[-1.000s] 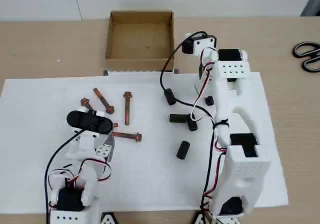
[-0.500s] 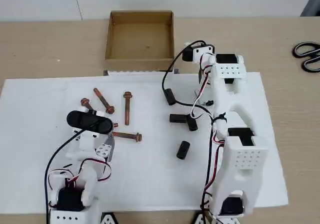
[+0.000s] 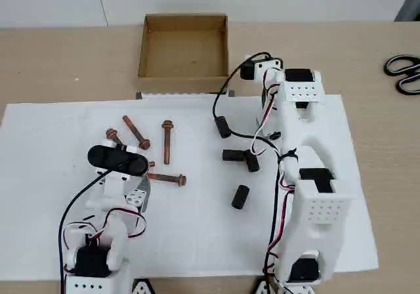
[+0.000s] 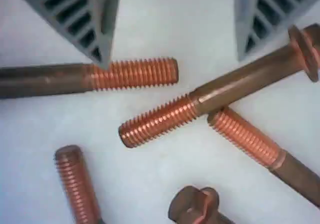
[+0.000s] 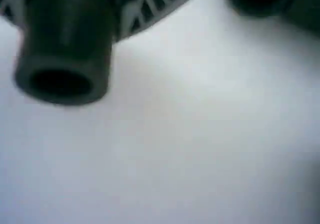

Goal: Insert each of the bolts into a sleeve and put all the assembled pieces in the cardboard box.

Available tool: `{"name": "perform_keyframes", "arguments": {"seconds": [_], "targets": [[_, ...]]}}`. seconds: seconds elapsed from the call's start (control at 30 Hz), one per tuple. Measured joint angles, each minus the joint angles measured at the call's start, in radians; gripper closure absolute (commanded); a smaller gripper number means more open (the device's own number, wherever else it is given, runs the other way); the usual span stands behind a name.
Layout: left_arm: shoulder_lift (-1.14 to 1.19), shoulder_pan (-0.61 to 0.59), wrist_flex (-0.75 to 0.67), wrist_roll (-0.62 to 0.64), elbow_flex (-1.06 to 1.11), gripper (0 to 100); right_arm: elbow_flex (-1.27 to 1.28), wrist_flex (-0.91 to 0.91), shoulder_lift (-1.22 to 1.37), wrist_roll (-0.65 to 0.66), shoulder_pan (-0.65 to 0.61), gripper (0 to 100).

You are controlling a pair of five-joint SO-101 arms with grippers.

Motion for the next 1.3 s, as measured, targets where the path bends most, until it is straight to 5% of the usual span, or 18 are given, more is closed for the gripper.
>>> {"name": "perform_keyframes", "arguments": {"seconds": [0.23,0.43,0.83,1.3], "targets": [[0.057,0.000,0.075,-0.055,-0.222,84,0.000,0.127,-0.129,0.000,0.000,99.5],[0.442,0.000,0.077,-0.074,-0.525,91,0.000,0.149,-0.130,0.000,0.051,99.5],[1.415,0.000,0.253,0.224,-1.180,94,0.005,0.149,-0.130,-0.026,0.057,99.5],[1.798,-0.032,0.219,0.721,-1.292,94,0.130,0.147,-0.130,-0.029,0.055,98.8]]}}
